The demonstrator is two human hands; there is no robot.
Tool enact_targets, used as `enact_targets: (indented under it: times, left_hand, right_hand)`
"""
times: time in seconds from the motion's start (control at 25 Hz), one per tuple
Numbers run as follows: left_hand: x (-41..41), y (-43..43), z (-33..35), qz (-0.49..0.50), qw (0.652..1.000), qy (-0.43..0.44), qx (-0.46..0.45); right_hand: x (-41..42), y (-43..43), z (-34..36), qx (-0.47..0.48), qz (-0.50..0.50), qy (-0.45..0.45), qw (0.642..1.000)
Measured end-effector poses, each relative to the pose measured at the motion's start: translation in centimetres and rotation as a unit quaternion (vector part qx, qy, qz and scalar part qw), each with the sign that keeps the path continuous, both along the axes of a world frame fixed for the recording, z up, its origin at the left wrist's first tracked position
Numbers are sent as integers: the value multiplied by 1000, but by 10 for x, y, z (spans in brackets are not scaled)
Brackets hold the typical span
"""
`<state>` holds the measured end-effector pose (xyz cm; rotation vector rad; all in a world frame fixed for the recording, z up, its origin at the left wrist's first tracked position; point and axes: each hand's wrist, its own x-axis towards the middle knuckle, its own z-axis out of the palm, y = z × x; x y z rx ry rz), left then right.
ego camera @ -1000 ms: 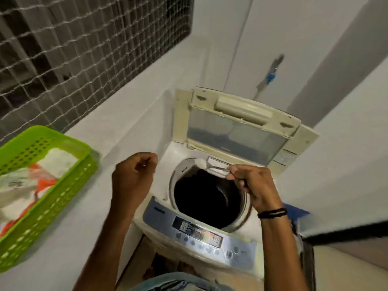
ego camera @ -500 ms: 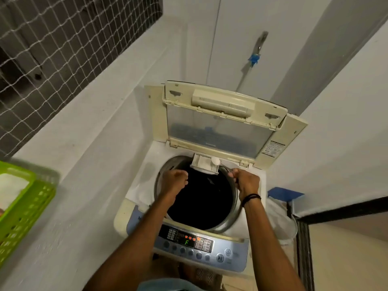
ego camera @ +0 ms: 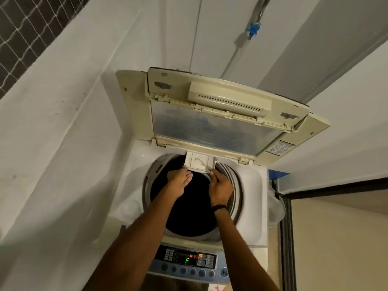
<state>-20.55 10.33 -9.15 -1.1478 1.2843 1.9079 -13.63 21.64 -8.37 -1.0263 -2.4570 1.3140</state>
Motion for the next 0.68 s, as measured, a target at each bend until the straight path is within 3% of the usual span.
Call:
enact_targets:
  times: [0.28, 0.36, 0.44, 0.52, 0.56, 0.68]
  left_hand:
    - [-2, -1, -4, -2, 999, 6, 32]
    - [-2, -2, -4, -8, 999, 5, 31]
    - [-3, -2, -4, -9, 999, 6, 30]
    - [-1, -3, -1, -9, 1000, 6, 26]
    - [1, -4, 2, -6, 1000, 6, 25]
    - [8, -11, 17, 11, 999, 18, 38]
  right_hand:
    - [17, -2, -11, 186, 88, 49, 977]
    - [16, -4, -7, 186, 79, 58, 978]
    - [14, -6, 2, 114, 2, 51, 992]
    - [12, -4, 11, -26, -124, 30, 992]
    - [13, -1, 16, -129, -181, 31, 974]
    - [23, 7, 40, -403, -277, 62, 870]
